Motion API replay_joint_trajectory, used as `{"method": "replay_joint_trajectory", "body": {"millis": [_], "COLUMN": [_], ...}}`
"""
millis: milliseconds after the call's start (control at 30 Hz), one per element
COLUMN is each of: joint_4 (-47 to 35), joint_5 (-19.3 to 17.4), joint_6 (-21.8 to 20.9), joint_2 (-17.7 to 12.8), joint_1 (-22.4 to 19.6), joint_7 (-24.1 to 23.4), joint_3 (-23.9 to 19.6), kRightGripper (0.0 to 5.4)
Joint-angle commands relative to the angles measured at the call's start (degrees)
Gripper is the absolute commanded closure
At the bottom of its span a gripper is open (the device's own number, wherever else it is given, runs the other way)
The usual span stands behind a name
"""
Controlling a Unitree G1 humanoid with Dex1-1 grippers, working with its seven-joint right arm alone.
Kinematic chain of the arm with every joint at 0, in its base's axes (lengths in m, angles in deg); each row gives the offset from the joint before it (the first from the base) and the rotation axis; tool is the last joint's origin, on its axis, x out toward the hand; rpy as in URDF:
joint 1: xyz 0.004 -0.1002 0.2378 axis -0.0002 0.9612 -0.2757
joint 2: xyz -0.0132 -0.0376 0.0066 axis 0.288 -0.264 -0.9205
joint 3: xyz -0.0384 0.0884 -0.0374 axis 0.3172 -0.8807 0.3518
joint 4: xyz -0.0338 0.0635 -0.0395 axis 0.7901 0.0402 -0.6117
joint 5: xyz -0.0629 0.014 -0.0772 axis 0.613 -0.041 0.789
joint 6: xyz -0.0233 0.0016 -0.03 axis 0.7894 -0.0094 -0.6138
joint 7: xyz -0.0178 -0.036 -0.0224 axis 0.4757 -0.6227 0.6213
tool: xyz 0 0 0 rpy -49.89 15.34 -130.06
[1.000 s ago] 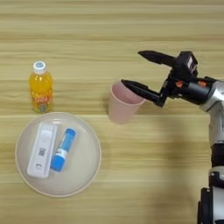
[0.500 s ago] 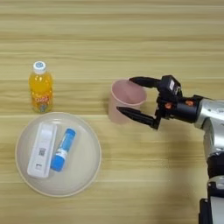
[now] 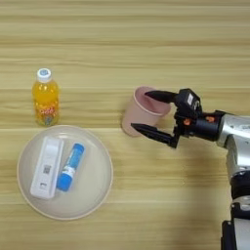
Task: Move the objects on the table
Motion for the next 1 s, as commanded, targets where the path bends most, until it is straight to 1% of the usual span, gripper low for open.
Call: {"method": "replay_joint_trajectory", "body": {"millis": [33,333,433,567,700,833,933,1000], "joint_4": [-5.2,-15.0,-16.9,-15.2,-10.9,-6.5,-5.1,-4.7], "joint_5": [-2.9,-8.8,-9.6,-8.8,-7.3,-7.1,-7.2,-7.8], "joint_6": [-0.3,3.8,4.8,4.8,4.5,3.8,3.4,4.0], "joint_2": [-2.0,-2.0,-2.3,-2.7,-3.4,-4.4,-5.2,-5.6], "joint_1": [-4.2,-3.1,-2.8,-3.1,-2.9,-3.4,-3.1,-3.0], "joint_7": [-1.6,-1.5,-1.8,-2.2,-1.3,-0.8,-0.2,0.3], "joint_3": [-2.2,-4.0,-4.4,-4.5,-4.2,-5.2,-6.0,-6.8], "kRightGripper": [0.04,0.04,0.04,0.04,0.04,0.04,0.04,0.04]}}
